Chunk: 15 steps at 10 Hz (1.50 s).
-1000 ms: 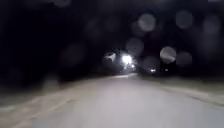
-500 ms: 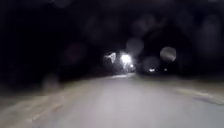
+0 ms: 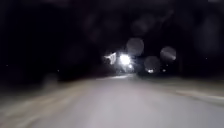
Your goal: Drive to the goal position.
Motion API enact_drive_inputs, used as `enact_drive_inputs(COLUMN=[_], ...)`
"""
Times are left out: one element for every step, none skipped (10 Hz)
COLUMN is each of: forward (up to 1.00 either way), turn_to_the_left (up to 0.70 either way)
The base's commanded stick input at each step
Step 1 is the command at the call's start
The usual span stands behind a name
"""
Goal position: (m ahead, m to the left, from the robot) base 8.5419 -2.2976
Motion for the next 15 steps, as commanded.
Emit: enact_drive_inputs(forward=[1.0,1.0,1.0,1.0,1.0,1.0,1.0,1.0,1.0,1.0,1.0,1.0,1.0,1.0,1.0], turn_to_the_left=[-0.03,-0.12,-0.22,-0.32,-0.38,-0.24,-0.11,-0.02,0.0,0.0,0.0,0.0,0.0,0.0,0.0])
